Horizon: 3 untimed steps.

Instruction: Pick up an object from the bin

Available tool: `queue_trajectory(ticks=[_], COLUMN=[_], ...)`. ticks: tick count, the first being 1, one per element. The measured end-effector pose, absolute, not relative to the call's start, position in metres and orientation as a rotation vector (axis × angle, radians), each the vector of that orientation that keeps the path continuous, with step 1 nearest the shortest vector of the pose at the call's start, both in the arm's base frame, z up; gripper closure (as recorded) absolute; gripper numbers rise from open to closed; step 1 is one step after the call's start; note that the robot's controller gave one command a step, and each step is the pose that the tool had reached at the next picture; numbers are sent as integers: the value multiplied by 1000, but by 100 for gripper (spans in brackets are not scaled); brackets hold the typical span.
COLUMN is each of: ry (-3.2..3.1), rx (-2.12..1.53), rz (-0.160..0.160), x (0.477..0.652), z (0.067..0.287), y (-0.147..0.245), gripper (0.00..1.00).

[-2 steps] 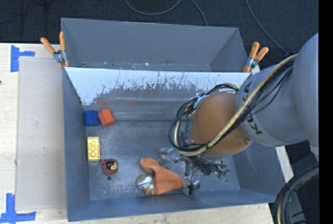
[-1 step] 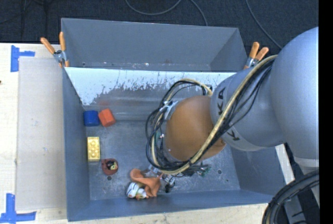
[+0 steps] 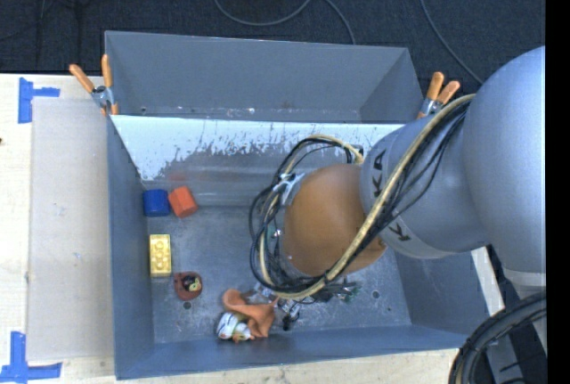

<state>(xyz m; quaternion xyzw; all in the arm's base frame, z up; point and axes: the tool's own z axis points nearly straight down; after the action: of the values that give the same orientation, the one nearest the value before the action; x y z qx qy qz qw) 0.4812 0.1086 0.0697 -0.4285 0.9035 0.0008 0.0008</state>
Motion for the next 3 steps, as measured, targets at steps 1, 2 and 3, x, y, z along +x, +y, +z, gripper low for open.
queue_trajectory(ticks=[1,2,3], ry=[2829,2833,2834], rx=[-1367,-1356,-1355], rz=[4,5,4], x=[487,490,489], z=[70,70,70], y=[112,113,112], gripper=[100,100,100])
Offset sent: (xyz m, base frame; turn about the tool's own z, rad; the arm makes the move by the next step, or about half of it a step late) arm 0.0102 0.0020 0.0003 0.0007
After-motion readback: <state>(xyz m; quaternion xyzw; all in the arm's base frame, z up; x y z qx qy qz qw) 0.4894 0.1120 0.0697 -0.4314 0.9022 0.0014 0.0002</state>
